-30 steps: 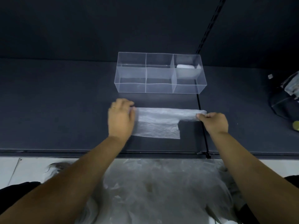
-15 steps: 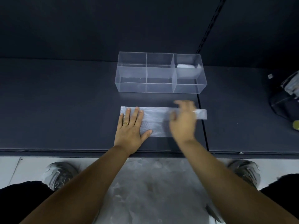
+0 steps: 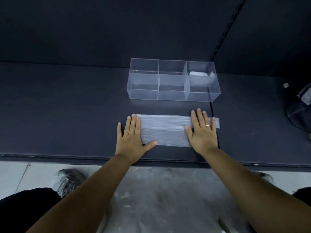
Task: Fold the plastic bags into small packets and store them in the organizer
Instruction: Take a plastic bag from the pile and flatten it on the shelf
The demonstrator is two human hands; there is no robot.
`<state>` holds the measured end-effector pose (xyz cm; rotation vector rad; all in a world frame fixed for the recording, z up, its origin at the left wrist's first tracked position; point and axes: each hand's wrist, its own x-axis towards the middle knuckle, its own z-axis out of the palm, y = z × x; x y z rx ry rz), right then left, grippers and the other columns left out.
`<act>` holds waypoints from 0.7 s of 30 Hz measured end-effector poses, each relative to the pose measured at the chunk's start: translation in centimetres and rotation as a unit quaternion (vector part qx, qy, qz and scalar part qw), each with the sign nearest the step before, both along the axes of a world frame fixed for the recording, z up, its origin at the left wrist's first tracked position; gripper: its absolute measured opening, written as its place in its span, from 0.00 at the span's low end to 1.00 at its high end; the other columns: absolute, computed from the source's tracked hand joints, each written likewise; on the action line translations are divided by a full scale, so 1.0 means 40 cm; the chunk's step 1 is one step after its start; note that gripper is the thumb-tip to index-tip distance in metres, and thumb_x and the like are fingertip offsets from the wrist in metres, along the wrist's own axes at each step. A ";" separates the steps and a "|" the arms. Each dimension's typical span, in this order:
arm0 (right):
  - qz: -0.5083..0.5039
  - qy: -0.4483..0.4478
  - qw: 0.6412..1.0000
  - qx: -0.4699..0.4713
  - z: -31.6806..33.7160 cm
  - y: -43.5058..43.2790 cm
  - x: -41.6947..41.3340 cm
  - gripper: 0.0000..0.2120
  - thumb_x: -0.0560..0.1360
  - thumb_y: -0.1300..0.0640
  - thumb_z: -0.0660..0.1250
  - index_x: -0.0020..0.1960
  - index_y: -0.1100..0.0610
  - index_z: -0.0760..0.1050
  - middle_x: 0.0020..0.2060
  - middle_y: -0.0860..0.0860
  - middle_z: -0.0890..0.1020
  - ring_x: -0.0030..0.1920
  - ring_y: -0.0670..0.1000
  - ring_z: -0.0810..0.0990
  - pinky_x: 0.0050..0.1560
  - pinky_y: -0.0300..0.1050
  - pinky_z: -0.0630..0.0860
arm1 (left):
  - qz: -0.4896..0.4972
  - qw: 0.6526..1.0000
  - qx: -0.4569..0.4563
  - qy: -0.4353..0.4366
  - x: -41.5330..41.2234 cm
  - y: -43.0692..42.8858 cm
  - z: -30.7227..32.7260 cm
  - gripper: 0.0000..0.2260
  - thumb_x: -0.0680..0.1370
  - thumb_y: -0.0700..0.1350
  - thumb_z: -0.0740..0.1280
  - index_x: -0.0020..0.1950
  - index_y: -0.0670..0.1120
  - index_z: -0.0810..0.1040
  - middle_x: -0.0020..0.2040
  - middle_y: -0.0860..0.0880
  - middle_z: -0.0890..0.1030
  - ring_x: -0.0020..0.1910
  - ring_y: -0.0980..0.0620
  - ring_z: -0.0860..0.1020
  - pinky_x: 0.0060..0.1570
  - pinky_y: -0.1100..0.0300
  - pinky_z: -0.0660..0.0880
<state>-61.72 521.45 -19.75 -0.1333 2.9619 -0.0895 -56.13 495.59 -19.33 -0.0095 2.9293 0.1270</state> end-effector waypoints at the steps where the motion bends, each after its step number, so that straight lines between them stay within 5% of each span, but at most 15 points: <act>1: -0.011 0.002 1.000 0.013 0.006 0.012 -0.002 0.30 0.80 0.40 0.41 0.79 0.51 0.42 0.78 0.51 0.45 0.78 0.50 0.41 0.74 0.56 0.32 | 0.003 1.000 0.001 -0.005 0.003 -0.008 0.002 0.51 0.65 0.78 0.36 0.77 0.43 0.35 0.79 0.46 0.39 0.77 0.48 0.38 0.74 0.42 0.38; 4: -0.045 0.069 0.997 0.003 0.042 0.022 0.009 0.28 0.81 0.46 0.51 0.77 0.56 0.53 0.77 0.56 0.54 0.77 0.56 0.50 0.73 0.60 0.35 | 0.006 1.000 0.012 -0.024 0.010 -0.027 0.012 0.52 0.64 0.78 0.35 0.77 0.43 0.34 0.78 0.46 0.37 0.76 0.48 0.36 0.74 0.43 0.36; 7: -0.013 0.163 0.981 -0.107 0.084 0.017 0.061 0.17 0.74 0.52 0.70 0.59 0.58 0.74 0.60 0.57 0.74 0.62 0.60 0.71 0.63 0.56 0.63 | -0.005 0.999 0.048 0.014 0.028 -0.028 0.030 0.49 0.68 0.76 0.38 0.78 0.43 0.38 0.79 0.47 0.39 0.76 0.50 0.35 0.72 0.48 0.32; 10: 0.040 0.098 0.977 -0.185 0.089 0.013 0.138 0.13 0.69 0.54 0.76 0.50 0.54 0.78 0.50 0.50 0.75 0.52 0.53 0.72 0.48 0.44 0.59 | -0.103 0.989 0.087 0.055 0.048 0.008 0.046 0.40 0.76 0.68 0.49 0.79 0.44 0.47 0.79 0.48 0.48 0.77 0.52 0.41 0.72 0.56 0.31; 15: -0.008 0.063 0.968 -0.241 0.084 0.003 0.160 0.04 0.72 0.62 0.73 0.45 0.56 0.81 0.46 0.51 0.78 0.47 0.54 0.75 0.51 0.47 0.68 | -0.150 0.977 0.146 0.040 0.057 0.076 0.041 0.35 0.79 0.61 0.59 0.78 0.44 0.51 0.79 0.49 0.51 0.78 0.53 0.46 0.70 0.66 0.31; 21: 0.021 -0.024 0.988 -0.153 0.113 -0.013 0.117 0.06 0.77 0.61 0.64 0.44 0.55 0.78 0.46 0.50 0.77 0.51 0.53 0.74 0.54 0.47 0.69 | -0.080 0.979 0.173 0.066 0.053 0.100 0.039 0.31 0.79 0.59 0.61 0.77 0.46 0.58 0.78 0.51 0.57 0.77 0.54 0.53 0.73 0.62 0.42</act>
